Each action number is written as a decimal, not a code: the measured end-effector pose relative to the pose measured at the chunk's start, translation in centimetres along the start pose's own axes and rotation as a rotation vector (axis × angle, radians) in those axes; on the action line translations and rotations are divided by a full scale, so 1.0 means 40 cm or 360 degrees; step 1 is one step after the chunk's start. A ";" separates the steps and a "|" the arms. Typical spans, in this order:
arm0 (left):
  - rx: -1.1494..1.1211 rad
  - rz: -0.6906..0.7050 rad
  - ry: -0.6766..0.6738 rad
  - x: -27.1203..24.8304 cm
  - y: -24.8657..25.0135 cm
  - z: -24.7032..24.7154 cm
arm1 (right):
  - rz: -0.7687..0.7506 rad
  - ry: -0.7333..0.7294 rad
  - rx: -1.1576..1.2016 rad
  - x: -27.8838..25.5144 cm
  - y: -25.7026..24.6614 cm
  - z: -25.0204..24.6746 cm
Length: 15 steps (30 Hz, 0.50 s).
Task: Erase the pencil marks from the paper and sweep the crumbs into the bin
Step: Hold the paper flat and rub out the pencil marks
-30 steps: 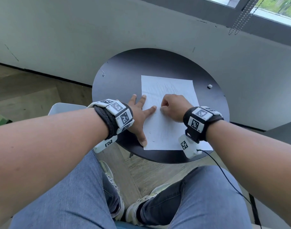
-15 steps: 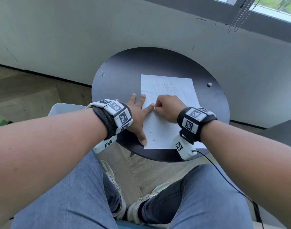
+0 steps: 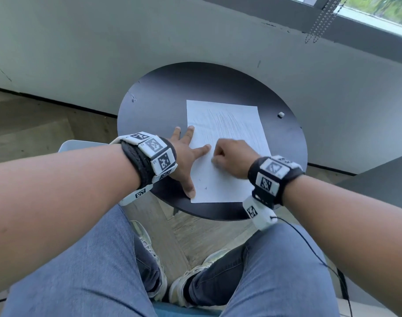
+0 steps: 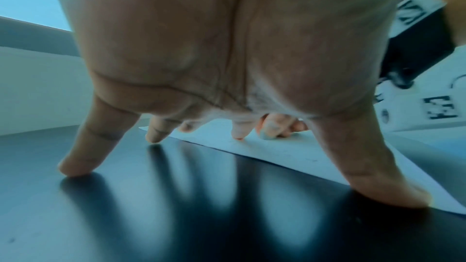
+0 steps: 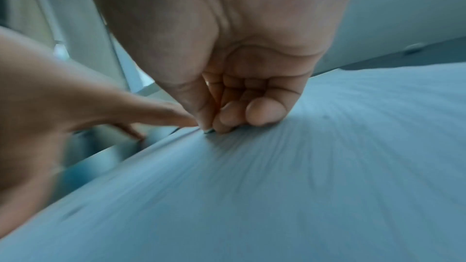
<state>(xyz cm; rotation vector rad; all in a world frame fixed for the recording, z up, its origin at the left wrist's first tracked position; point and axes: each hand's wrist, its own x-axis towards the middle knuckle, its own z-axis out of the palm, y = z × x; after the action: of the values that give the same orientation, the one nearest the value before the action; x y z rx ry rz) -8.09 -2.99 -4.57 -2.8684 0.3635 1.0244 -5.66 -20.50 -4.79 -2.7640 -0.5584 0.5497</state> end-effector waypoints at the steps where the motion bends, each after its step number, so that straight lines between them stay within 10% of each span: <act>1: 0.0015 0.0011 0.0016 -0.002 0.002 0.000 | 0.0057 0.0035 0.0002 0.025 0.007 -0.011; 15: 0.0097 0.0037 0.0045 0.005 0.007 0.027 | -0.0379 -0.0194 -0.0150 -0.112 -0.031 0.067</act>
<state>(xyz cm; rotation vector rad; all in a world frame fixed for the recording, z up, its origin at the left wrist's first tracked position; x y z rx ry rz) -8.68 -3.15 -5.51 -2.8332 0.4233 0.9602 -11.00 -20.77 -5.37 -2.7091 -0.9491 0.6530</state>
